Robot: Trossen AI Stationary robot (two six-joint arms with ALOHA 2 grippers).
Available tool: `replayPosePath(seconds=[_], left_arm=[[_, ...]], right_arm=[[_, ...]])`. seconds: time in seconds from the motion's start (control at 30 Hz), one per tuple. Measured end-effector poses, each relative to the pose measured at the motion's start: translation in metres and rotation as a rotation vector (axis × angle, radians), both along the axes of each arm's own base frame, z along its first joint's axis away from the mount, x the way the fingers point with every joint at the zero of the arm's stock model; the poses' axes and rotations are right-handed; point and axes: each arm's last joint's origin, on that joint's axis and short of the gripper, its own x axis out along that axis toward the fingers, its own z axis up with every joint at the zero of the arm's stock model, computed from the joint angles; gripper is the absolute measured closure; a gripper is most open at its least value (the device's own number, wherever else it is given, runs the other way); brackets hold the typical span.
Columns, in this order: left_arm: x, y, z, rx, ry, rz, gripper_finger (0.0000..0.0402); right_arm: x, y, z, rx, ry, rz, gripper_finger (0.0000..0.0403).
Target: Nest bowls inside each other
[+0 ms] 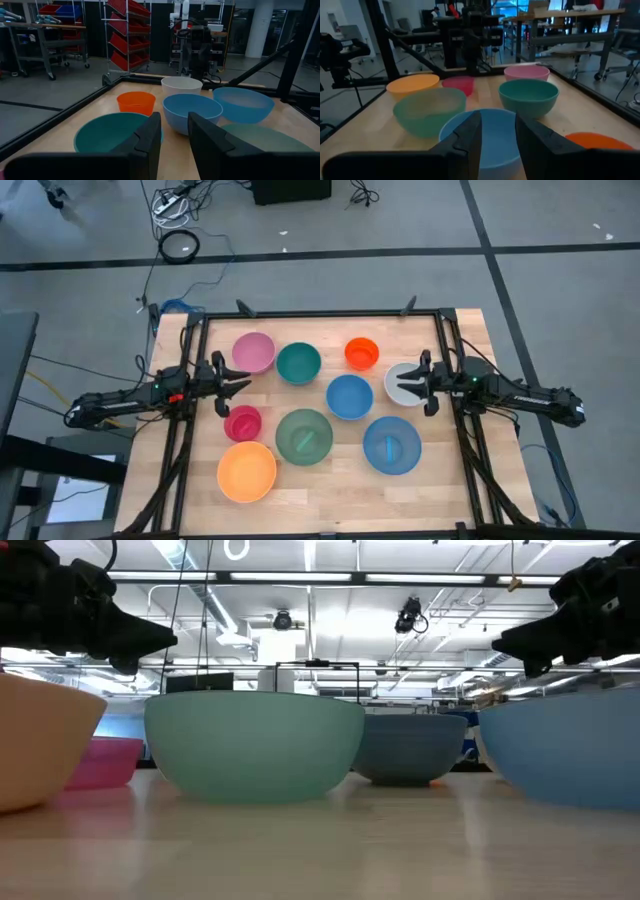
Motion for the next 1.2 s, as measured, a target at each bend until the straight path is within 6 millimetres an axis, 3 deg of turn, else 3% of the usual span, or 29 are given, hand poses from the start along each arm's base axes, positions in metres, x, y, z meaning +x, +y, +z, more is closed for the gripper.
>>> replayPosePath(seconds=[0.67,0.83,1.03,1.2], left_arm=[[0.000,0.000,0.005,-0.060,-0.062,0.006,0.0296],[-0.001,0.000,0.012,-0.064,-0.136,0.003,0.0296],[-0.001,0.000,0.014,-0.063,-0.157,0.002,0.0296],[-0.002,0.000,0.015,-0.063,-0.167,0.001,0.0296]], right_arm=[[-0.008,0.002,0.039,0.033,-0.413,0.027,0.0295],[-0.008,0.002,0.039,0.035,-0.418,0.021,0.0296],[-0.007,-0.003,0.038,0.120,-0.424,-0.118,0.0301],[-0.002,-0.005,0.036,0.167,-0.332,-0.166,0.0308]])
